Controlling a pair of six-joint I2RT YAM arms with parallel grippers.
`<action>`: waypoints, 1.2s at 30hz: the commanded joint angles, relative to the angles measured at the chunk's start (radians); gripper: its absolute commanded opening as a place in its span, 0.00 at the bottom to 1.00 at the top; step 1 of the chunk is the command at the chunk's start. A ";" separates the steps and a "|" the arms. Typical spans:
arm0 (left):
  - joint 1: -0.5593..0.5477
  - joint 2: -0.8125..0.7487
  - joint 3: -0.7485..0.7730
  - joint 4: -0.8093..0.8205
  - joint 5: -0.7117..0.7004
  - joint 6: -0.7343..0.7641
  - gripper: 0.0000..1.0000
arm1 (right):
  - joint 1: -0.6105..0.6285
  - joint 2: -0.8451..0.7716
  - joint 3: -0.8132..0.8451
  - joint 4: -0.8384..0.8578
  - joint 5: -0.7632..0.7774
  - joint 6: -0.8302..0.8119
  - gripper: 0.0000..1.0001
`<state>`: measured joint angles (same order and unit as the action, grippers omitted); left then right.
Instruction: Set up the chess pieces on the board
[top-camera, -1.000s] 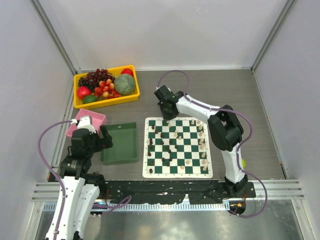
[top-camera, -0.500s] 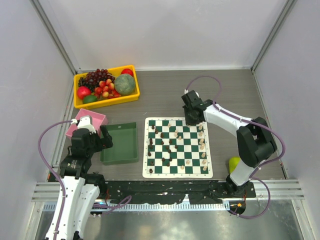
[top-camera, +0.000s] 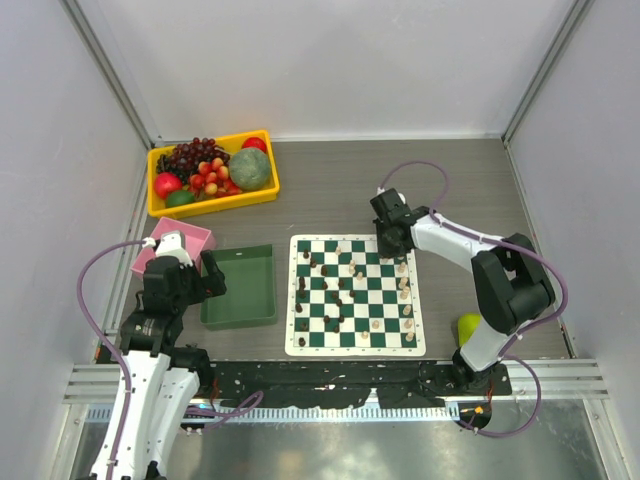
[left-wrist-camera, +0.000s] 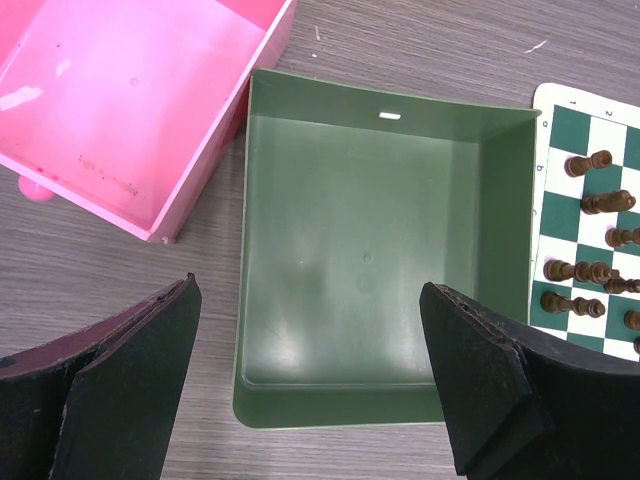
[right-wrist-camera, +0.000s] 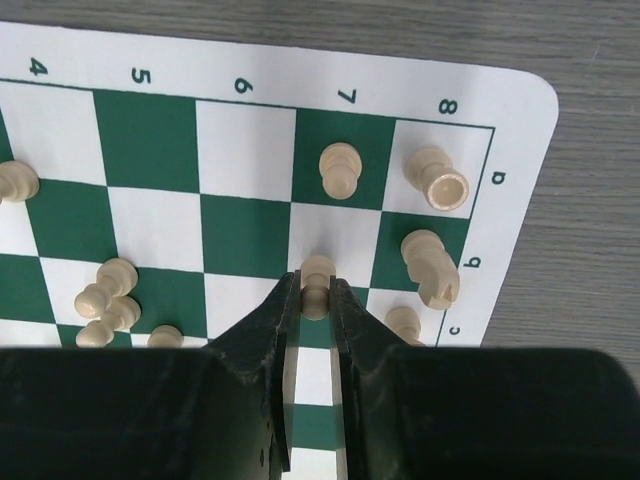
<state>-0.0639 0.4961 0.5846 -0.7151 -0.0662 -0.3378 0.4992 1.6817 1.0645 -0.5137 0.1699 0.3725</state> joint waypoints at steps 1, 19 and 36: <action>0.003 0.007 0.032 0.028 0.013 -0.001 0.99 | -0.022 -0.028 0.006 0.047 0.006 -0.001 0.17; 0.003 0.010 0.032 0.025 0.012 0.000 0.99 | -0.030 0.039 0.028 0.061 -0.017 -0.010 0.20; 0.003 0.010 0.034 0.026 0.016 -0.001 0.99 | -0.025 -0.019 0.089 0.003 -0.035 -0.030 0.38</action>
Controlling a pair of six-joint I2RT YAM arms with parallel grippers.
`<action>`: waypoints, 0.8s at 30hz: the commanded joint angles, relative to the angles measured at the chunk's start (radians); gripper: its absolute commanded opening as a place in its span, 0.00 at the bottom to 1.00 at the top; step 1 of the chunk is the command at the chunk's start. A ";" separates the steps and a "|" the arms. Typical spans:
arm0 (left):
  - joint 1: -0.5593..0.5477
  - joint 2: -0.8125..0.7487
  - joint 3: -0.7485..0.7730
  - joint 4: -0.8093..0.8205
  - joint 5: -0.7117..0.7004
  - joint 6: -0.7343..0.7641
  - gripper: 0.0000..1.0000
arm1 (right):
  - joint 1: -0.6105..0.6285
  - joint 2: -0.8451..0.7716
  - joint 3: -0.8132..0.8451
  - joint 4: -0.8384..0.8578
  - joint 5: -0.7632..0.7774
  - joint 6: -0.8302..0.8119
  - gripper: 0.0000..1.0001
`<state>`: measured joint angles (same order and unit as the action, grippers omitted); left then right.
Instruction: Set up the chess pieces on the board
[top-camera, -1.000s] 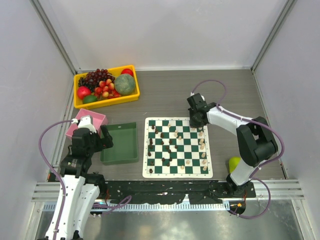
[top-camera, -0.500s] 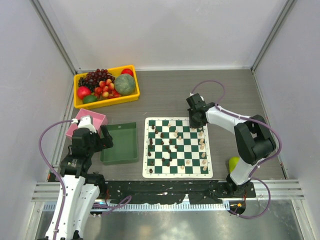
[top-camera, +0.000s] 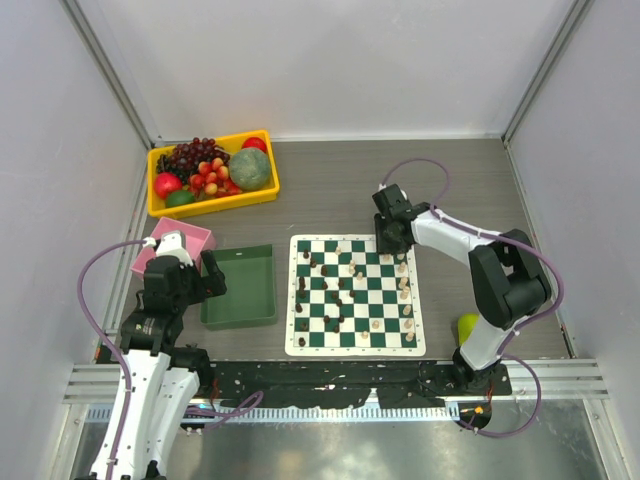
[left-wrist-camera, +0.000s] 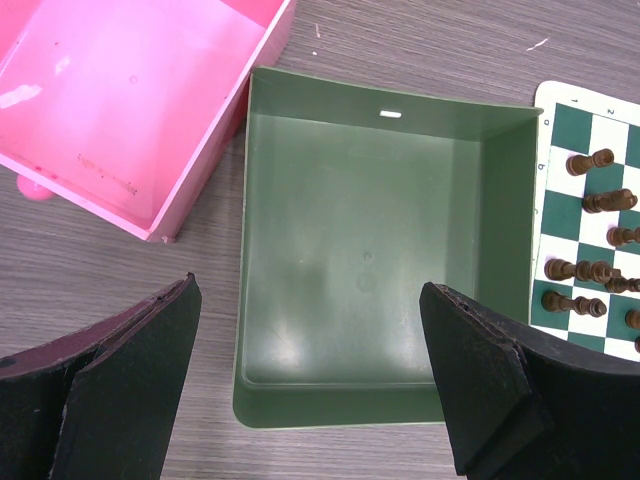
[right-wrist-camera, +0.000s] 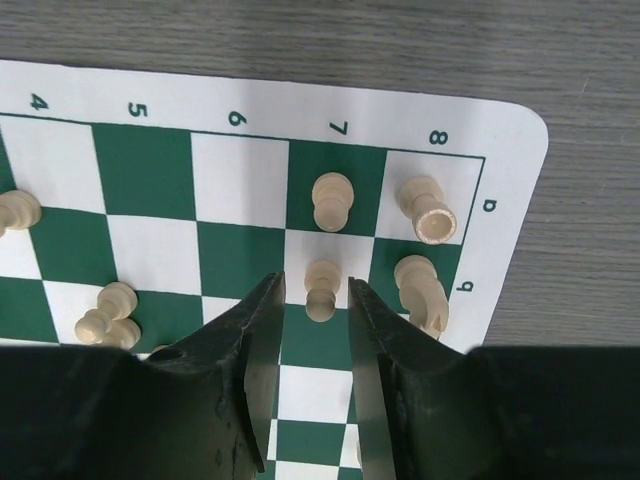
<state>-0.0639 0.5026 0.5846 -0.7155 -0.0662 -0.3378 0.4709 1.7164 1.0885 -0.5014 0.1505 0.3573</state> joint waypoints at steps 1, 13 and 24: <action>0.003 0.002 0.034 0.027 0.016 -0.001 0.99 | 0.006 -0.064 0.071 -0.015 -0.017 -0.017 0.39; 0.003 -0.007 0.034 0.025 0.009 -0.001 0.99 | 0.133 0.010 0.233 -0.045 -0.031 0.000 0.45; 0.003 -0.010 0.032 0.024 0.008 0.000 0.99 | 0.219 0.227 0.425 -0.106 -0.023 0.016 0.45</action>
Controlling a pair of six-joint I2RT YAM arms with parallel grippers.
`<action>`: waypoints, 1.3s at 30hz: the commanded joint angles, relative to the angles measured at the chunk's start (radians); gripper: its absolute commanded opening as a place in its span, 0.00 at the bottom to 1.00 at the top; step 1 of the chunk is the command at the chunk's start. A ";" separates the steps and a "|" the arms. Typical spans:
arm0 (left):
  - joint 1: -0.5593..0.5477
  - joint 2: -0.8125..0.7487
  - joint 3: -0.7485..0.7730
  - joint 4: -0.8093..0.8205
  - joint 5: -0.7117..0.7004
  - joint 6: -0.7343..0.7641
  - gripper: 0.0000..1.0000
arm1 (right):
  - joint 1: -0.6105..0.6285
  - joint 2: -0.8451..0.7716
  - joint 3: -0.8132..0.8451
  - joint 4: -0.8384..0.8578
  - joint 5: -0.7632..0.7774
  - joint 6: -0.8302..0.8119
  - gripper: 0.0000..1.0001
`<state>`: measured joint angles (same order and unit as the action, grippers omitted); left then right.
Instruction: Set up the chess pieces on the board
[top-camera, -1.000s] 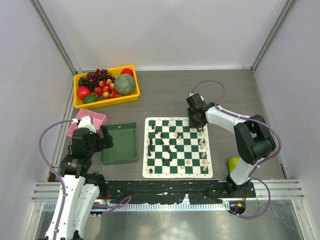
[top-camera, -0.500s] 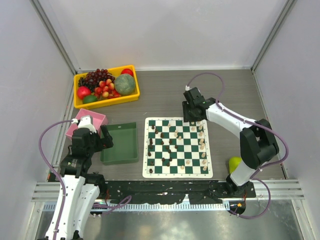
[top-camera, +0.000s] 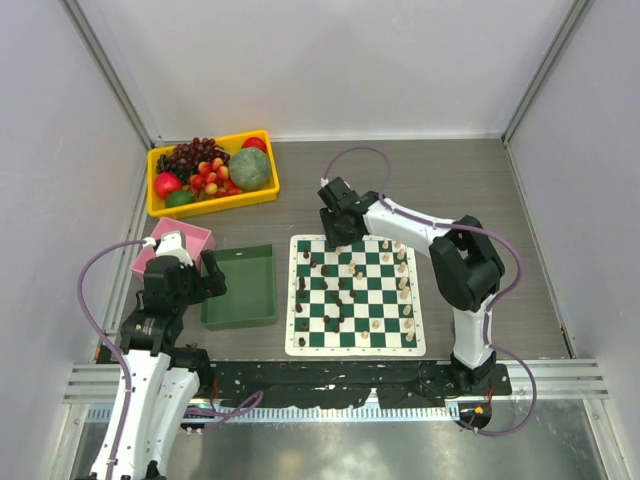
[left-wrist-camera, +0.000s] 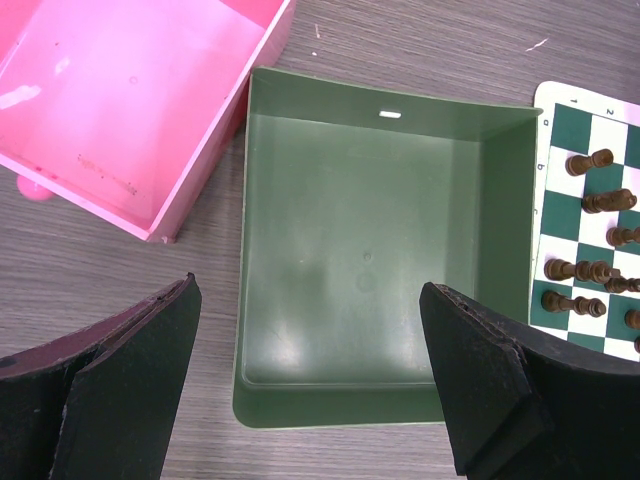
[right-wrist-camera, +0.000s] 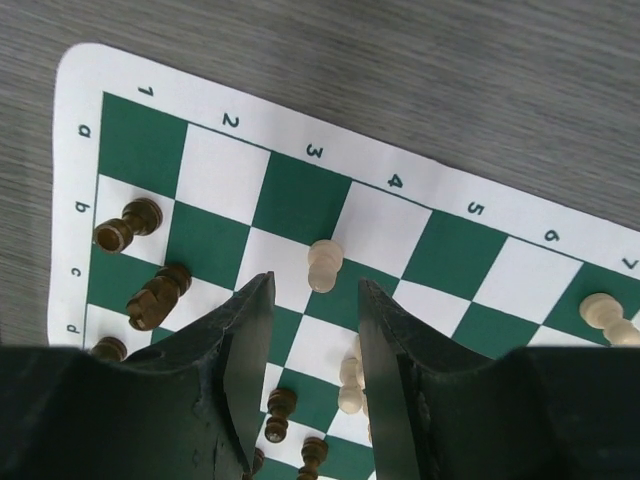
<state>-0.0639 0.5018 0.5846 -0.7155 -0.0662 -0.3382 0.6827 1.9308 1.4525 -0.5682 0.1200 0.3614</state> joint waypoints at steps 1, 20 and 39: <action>0.001 -0.009 0.034 0.025 0.008 -0.001 0.99 | 0.008 0.022 0.068 -0.041 0.006 0.010 0.45; 0.001 -0.008 0.035 0.025 0.008 -0.001 0.99 | 0.009 0.091 0.095 -0.039 -0.006 -0.015 0.35; 0.003 -0.005 0.034 0.027 0.009 -0.001 0.99 | 0.009 0.105 0.101 -0.045 -0.006 -0.022 0.27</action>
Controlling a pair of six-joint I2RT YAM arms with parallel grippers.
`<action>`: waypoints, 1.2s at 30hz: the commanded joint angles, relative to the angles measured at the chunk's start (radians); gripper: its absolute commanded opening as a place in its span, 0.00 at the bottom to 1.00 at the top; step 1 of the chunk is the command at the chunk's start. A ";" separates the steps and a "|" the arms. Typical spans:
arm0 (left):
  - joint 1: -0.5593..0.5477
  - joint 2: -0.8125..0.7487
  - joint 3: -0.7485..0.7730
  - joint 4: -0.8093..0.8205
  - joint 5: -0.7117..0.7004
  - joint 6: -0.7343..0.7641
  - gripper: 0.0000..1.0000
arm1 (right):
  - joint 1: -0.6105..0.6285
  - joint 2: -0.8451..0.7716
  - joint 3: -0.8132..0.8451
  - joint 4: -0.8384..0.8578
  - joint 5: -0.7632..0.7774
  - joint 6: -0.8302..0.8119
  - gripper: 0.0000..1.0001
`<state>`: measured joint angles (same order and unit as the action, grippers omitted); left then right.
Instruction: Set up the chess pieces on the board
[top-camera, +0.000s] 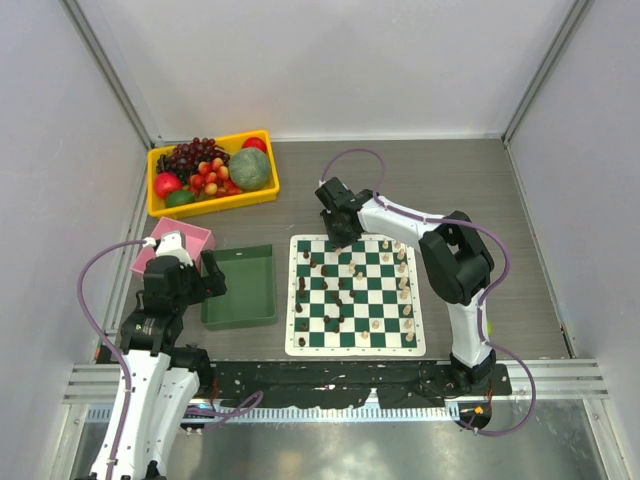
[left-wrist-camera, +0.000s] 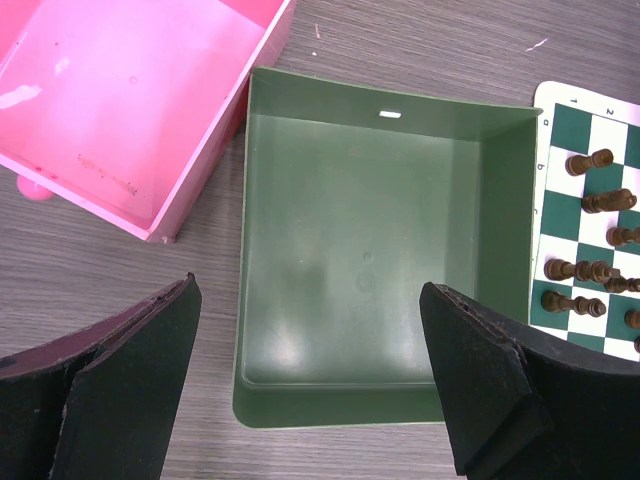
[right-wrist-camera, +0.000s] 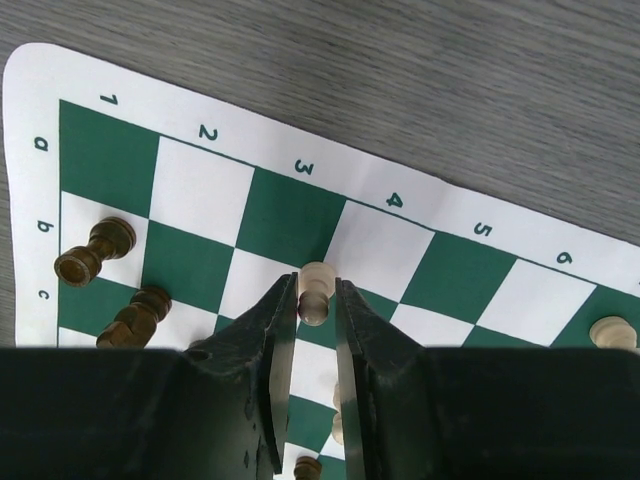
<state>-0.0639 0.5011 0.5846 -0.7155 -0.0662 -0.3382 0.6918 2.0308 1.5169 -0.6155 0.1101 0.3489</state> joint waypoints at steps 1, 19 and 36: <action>0.001 -0.006 0.032 0.025 0.009 -0.001 0.99 | -0.001 0.005 0.037 0.000 0.003 -0.010 0.27; 0.003 -0.007 0.032 0.025 0.014 -0.001 0.99 | -0.027 -0.293 -0.148 0.036 0.075 0.018 0.17; 0.001 -0.004 0.031 0.028 0.020 -0.001 0.99 | -0.136 -0.535 -0.558 0.132 0.063 0.064 0.18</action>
<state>-0.0639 0.4995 0.5846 -0.7155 -0.0658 -0.3378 0.5686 1.5188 0.9695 -0.5457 0.1616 0.3985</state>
